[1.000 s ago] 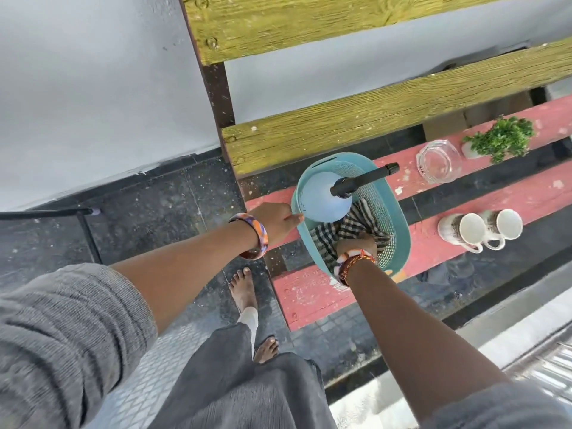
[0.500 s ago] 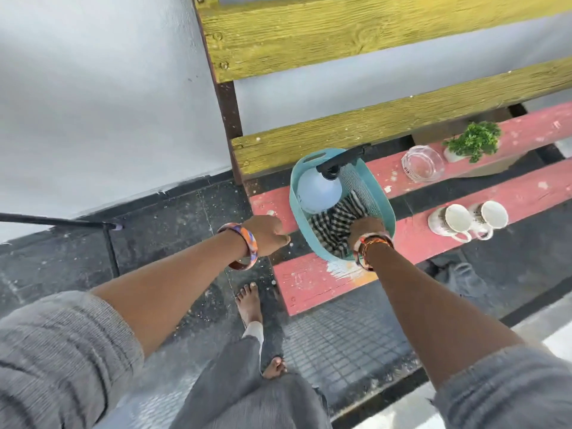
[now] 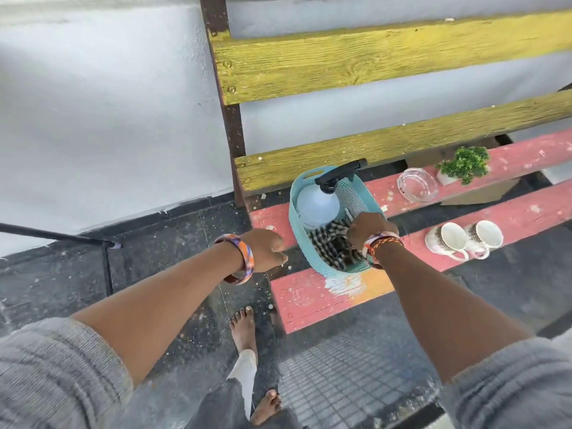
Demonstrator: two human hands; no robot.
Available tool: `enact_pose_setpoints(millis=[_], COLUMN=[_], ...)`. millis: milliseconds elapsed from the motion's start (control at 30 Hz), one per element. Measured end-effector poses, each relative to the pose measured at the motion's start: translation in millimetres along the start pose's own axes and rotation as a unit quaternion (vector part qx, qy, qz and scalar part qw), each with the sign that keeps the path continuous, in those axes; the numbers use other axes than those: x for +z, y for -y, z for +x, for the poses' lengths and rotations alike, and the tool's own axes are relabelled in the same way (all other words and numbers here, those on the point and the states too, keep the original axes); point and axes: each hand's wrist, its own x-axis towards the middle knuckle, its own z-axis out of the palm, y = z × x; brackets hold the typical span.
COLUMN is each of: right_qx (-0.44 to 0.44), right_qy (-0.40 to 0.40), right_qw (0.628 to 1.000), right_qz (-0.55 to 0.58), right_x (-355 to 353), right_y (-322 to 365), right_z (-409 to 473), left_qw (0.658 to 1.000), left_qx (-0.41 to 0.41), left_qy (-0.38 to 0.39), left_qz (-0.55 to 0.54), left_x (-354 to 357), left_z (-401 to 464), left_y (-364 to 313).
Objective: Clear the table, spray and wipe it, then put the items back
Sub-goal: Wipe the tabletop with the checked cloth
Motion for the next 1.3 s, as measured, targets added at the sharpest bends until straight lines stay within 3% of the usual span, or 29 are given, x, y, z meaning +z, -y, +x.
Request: enact_pose_setpoints(millis=[133,267,400,467,600,700,800,933,1000,1033,1100,1133,1200,1233,1300], right_qx=[-0.066,-0.146,-0.259,-0.308,-0.405,-0.456,-0.477,-0.482,-0.473,-0.463,-0.427,-0.414,-0.405,-0.405,-0.414], right_qy=[0.012,-0.024,-0.077,-0.087,-0.04,-0.022,-0.001,0.123,0.172,0.173,0.126,0.099,0.068,0.046,-0.023], right_qw=[0.993,0.972,0.927,0.897,0.827,0.785,0.784,0.8,0.825,0.847,0.895,0.905,0.912,0.913,0.909], right_qz=[0.102,0.182,0.259,0.306,0.388,0.42,0.398,0.336,0.257,0.195,0.035,-0.012,-0.007,0.009,0.043], right_x=[-49,-102,-167,-197,-233,-249,-258,-255,-250,-248,-241,-238,-233,-233,-241], right_y=[-19,-27,-7,13,64,104,139,188,218,233,267,282,312,332,369], right_z=[-29,-78,-131,-158,-211,-234,-247,-258,-263,-266,-269,-267,-263,-265,-270], left_qw=[0.999,0.991,0.954,0.936,0.848,0.789,0.747,0.776,0.801,0.811,0.845,0.84,0.855,0.848,0.851], left_qx=[0.0,0.046,0.09,0.11,0.162,0.189,0.189,0.161,0.162,0.123,0.06,0.006,-0.069,-0.089,-0.042], left_qy=[-0.048,-0.127,-0.247,-0.246,-0.192,-0.252,-0.315,-0.334,-0.363,-0.381,-0.367,-0.378,-0.357,-0.368,-0.396], left_qz=[-0.01,-0.018,-0.146,-0.225,-0.467,-0.527,-0.554,-0.51,-0.449,-0.427,-0.384,-0.389,-0.369,-0.371,-0.343], left_x=[-27,-51,-70,-83,-99,-105,-109,-112,-109,-107,-116,-127,-134,-136,-130], left_z=[-29,-73,-123,-151,-208,-248,-297,-351,-372,-386,-379,-356,-324,-327,-379], left_y=[-4,-24,-35,-38,-25,6,35,86,114,118,204,274,386,412,373])
